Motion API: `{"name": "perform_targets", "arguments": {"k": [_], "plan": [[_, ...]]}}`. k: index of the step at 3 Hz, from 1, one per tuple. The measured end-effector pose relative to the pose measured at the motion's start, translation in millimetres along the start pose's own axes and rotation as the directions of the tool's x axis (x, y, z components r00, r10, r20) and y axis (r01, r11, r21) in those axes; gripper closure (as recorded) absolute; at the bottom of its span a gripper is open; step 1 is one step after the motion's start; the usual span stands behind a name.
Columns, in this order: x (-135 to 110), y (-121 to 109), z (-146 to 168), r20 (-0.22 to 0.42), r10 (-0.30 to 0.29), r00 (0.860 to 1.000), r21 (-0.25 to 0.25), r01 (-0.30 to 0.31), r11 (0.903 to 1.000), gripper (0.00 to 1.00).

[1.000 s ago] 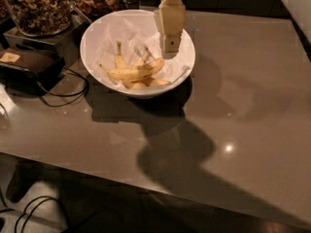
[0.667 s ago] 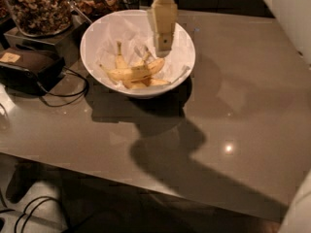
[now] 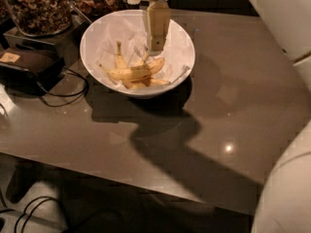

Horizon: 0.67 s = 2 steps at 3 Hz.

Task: Pick banana from white bowl

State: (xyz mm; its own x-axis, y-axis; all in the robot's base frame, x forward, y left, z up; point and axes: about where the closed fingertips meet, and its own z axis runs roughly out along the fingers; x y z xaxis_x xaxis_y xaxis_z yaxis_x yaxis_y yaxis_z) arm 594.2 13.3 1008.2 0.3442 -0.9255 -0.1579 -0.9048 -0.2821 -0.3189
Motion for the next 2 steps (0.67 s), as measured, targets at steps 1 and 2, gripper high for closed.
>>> {"name": "perform_targets", "arguments": {"k": [1, 2], "plan": [[2, -1, 19, 0.015, 0.021, 1.000, -0.039, -0.020, 0.9990, 0.25], [1, -2, 37, 0.021, 0.028, 0.999, -0.078, -0.026, 0.9966, 0.26]]}}
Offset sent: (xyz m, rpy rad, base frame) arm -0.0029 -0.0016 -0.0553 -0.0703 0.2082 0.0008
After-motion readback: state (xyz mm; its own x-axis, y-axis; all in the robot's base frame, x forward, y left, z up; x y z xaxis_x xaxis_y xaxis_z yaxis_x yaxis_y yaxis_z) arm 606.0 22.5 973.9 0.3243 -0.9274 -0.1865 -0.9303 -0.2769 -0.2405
